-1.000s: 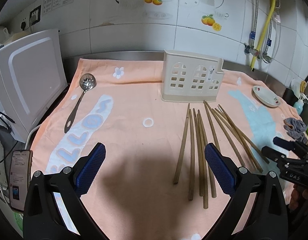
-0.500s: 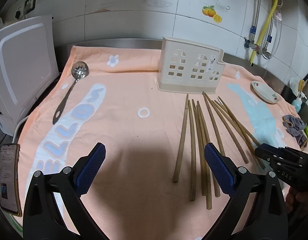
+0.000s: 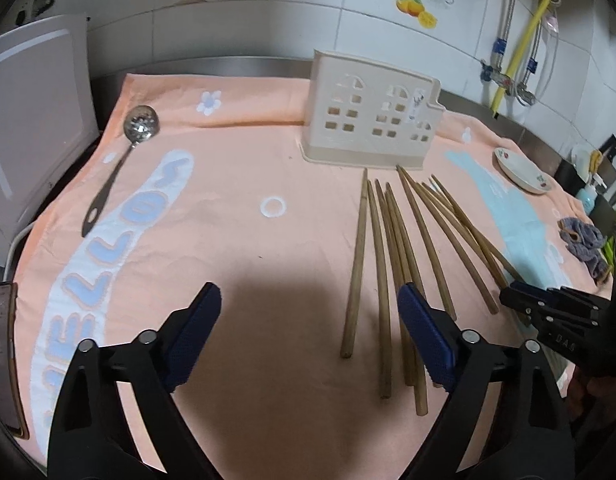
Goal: Organize utensils
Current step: 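Lower the left tool and close it on one wooden chopstick while the right tool grasps another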
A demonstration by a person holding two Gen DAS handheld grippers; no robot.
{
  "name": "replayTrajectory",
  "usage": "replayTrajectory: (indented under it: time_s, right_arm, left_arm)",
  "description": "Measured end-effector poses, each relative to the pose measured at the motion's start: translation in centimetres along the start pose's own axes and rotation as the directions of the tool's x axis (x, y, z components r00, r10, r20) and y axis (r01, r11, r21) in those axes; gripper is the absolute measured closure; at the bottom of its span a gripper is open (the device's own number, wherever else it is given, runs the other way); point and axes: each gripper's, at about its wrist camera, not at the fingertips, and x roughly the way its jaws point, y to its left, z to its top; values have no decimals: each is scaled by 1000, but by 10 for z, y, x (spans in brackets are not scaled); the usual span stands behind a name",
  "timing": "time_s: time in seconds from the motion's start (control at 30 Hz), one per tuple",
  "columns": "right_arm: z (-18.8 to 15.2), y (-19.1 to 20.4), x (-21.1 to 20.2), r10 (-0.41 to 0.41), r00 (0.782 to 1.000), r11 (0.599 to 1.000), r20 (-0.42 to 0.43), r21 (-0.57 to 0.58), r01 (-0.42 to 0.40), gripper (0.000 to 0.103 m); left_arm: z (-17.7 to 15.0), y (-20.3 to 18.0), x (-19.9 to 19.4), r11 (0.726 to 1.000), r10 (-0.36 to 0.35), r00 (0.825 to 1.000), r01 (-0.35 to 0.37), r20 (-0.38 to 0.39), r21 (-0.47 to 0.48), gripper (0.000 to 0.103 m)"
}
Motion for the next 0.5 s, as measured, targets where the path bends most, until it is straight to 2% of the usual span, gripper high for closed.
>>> replayTrajectory:
  time_s: [0.27, 0.5]
  right_arm:
    - [-1, -4, 5, 4, 1000, 1000, -9, 23, -4, 92]
    - [-1, -7, 7, 6, 1000, 1000, -11, 30, -6, 95]
  left_arm:
    - [-5, -10, 22, 998, -49, 997, 51, -64, 37, 47]
    - [-6, -19, 41, 993, -82, 990, 90, -112, 72, 70]
